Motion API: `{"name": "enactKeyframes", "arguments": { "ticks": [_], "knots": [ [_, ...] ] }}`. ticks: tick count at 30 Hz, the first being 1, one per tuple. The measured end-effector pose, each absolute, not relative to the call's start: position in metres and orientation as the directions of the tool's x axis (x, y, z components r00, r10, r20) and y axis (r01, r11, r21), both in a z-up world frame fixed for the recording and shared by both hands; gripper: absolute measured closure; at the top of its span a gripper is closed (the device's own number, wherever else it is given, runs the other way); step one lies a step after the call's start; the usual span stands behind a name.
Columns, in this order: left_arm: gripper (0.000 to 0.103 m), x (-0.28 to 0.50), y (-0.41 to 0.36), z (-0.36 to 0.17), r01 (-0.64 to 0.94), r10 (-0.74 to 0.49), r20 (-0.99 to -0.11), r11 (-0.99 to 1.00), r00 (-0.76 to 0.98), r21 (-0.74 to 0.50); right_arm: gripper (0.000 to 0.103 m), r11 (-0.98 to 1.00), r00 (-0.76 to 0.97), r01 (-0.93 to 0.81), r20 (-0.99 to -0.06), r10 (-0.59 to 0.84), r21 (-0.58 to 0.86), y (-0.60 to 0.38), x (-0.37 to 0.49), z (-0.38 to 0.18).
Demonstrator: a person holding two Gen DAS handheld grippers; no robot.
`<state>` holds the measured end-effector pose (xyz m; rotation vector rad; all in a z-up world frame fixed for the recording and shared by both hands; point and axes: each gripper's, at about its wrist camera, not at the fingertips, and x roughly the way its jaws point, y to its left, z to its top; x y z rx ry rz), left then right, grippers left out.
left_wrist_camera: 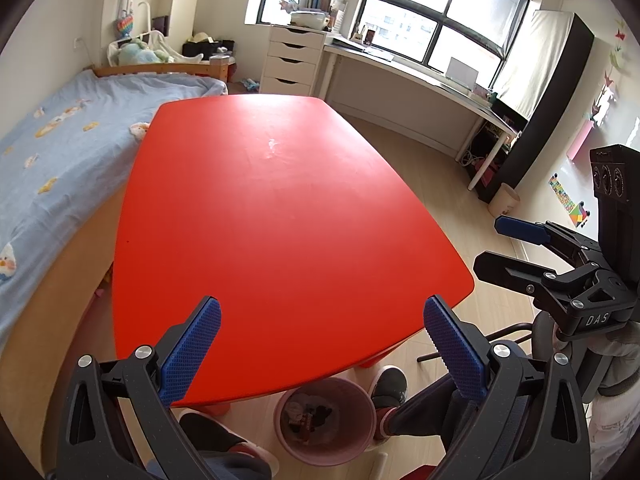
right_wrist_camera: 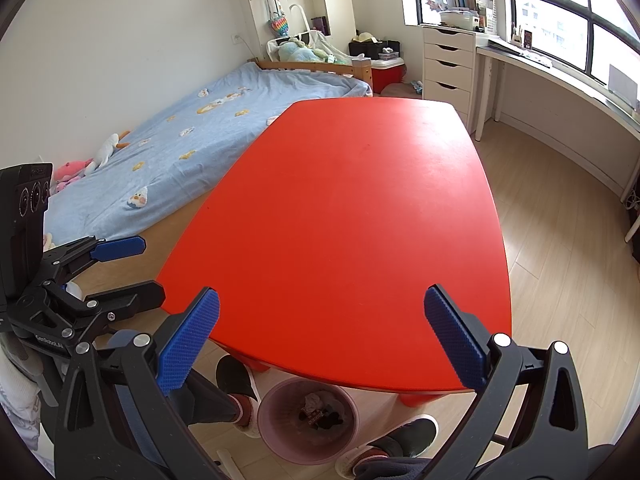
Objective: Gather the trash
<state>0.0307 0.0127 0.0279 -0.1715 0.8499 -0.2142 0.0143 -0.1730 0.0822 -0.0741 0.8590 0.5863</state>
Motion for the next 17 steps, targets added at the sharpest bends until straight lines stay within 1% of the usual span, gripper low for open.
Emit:
{"name": "enactKeyframes", "arguments": {
  "ticks": [13, 17],
  "knots": [
    [0.006, 0.0313, 0.0125, 0.0273, 0.137, -0.265, -0.716, 0.963, 0.645, -0.233, 0.003, 0.840, 0.506, -0.516, -0.732, 0.457, 0.168, -0.1725, 0.0149, 0.0829],
    [0.006, 0.0302, 0.0085, 0.0279, 0.144, -0.242, -0.714, 0.970, 0.657, -0.196, 0.003, 0.841, 0.506, -0.515, -0.732, 0.456, 0.167, -0.1718, 0.0150, 0.0836]
  ]
}}
